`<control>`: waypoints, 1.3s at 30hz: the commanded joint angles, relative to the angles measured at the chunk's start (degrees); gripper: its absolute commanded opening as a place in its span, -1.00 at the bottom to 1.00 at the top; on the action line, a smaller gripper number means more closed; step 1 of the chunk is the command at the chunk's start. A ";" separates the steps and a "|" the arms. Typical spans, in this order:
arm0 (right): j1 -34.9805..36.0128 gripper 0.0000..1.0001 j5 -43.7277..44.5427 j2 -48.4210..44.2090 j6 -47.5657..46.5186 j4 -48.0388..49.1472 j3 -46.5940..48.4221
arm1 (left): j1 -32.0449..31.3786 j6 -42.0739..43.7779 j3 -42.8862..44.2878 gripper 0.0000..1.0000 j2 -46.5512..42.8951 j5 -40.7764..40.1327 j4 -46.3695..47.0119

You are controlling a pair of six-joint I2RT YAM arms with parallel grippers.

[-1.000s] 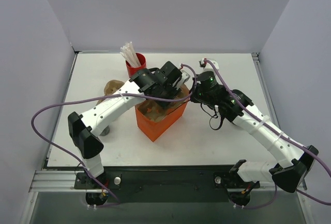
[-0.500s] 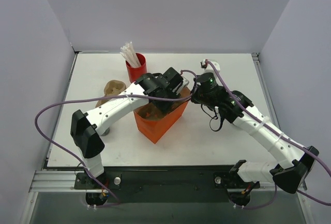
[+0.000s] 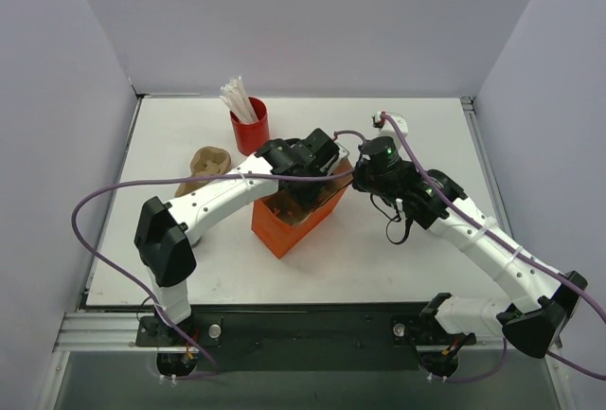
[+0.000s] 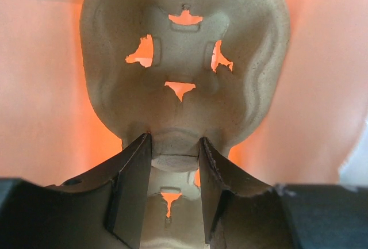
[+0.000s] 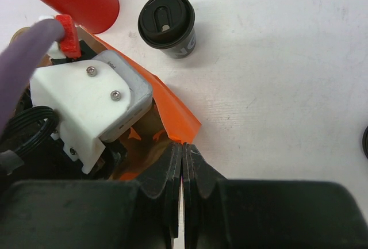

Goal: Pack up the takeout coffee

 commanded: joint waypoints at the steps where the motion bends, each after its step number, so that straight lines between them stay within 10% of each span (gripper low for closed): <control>1: 0.22 -0.99 1.08 -0.11 0.91 -1.11 -0.56 | -0.06 -0.22 0.82 -0.03 1.09 -3.23 0.93; 7: 0.22 -0.98 2.13 -0.37 2.76 -2.16 -0.21 | -0.33 0.31 4.07 0.46 -0.57 -3.85 -0.12; 27: 0.48 -0.79 3.81 -1.07 13.22 -11.75 3.84 | -1.12 -5.40 14.27 0.58 -8.92 9.33 3.04; 39: 0.48 -0.57 1.43 1.21 0.04 -11.05 12.62 | -1.03 -6.99 17.00 0.70 -14.72 7.77 5.50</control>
